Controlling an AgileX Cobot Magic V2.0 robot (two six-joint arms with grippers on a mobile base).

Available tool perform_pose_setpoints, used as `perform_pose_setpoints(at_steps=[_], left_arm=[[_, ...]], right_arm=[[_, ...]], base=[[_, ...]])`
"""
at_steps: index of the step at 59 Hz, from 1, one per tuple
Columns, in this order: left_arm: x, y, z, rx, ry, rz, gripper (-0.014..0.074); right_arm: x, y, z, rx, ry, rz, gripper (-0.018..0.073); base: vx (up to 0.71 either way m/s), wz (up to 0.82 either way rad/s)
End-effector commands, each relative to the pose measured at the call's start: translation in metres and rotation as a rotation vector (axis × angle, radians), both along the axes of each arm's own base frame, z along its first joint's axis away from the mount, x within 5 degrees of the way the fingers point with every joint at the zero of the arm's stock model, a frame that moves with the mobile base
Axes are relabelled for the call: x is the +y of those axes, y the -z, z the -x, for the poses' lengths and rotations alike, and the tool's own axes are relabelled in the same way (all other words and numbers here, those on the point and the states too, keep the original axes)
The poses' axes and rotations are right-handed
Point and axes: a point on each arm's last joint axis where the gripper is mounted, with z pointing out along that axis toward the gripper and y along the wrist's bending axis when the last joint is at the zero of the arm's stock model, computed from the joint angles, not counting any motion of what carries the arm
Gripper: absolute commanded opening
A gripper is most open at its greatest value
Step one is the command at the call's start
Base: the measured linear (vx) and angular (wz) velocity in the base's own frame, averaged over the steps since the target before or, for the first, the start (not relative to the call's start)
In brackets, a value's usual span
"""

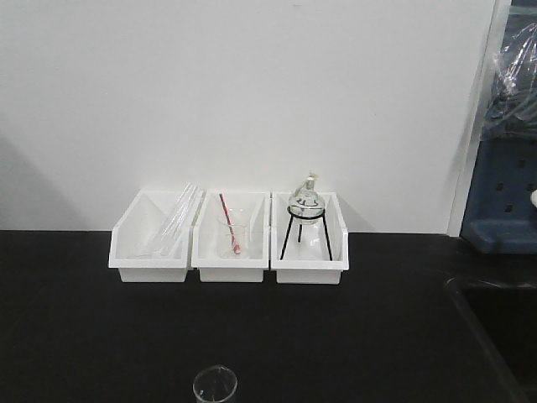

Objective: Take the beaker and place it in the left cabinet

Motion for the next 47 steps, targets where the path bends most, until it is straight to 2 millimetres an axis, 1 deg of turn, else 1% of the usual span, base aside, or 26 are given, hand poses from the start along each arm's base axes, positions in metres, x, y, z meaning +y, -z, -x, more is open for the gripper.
perform_pose_setpoints(at_steps=[1,47], left_arm=[[-0.0001,-0.0025,0.0015,-0.076,0.004,0.015,0.0001],[-0.0001,-0.0025,0.0015,-0.076,0.004,0.015,0.0001]], right_arm=[[0.0002,-0.0072,0.0011,-0.097,-0.001,0.008,0.0001],[0.0002,-0.0072,0.0011,-0.097,-0.001,0.008,0.0001]], base=[[0.0,0.0],[0.0,0.0]])
